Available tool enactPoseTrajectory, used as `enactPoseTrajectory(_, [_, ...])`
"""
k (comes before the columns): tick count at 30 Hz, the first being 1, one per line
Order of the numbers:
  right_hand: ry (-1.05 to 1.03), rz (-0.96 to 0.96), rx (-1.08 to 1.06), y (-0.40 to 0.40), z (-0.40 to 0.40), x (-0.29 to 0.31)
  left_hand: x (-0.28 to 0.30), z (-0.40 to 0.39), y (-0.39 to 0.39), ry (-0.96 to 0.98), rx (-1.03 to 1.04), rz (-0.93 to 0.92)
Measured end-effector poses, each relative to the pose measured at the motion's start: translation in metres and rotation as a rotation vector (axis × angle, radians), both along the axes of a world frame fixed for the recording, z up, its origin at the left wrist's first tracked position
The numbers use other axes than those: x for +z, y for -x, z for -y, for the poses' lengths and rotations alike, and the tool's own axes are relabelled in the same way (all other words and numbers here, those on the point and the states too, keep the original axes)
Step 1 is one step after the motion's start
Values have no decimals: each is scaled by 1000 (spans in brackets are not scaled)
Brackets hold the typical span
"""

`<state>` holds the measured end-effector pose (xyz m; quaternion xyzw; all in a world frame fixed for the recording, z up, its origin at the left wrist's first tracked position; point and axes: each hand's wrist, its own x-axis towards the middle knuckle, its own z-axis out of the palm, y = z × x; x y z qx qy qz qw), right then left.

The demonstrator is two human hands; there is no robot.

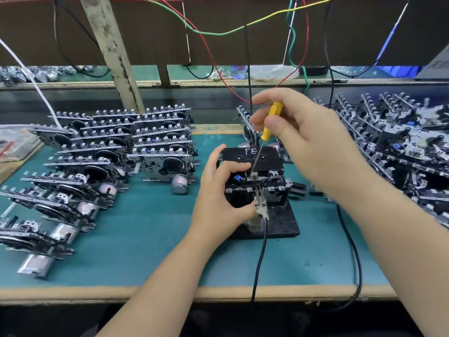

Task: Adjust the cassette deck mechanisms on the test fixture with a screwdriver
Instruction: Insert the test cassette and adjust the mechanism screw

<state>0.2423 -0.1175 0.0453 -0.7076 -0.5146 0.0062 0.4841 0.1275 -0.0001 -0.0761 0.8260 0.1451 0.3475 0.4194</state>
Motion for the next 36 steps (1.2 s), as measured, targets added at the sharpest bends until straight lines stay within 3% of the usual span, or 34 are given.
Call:
enactPoseTrajectory(5, [-92, -36, 44, 1, -5, 0, 1, 0, 0, -6, -7, 13])
enactPoseTrajectory(14, [-111, 126, -51, 10, -18, 0, -1, -1, -1, -55, -1, 42])
enactPoseTrajectory(22, [84, -92, 85, -10, -9, 15, -18, -10, -6, -39, -5, 128])
enactPoseTrajectory(28, [-2, -162, 5, -10, -7, 12, -15, -9, -8, -24, 9, 98])
enactPoseTrajectory(36, [-45, -68, -77, 0, -12, 3, -11, -6, -7, -10, -1, 127])
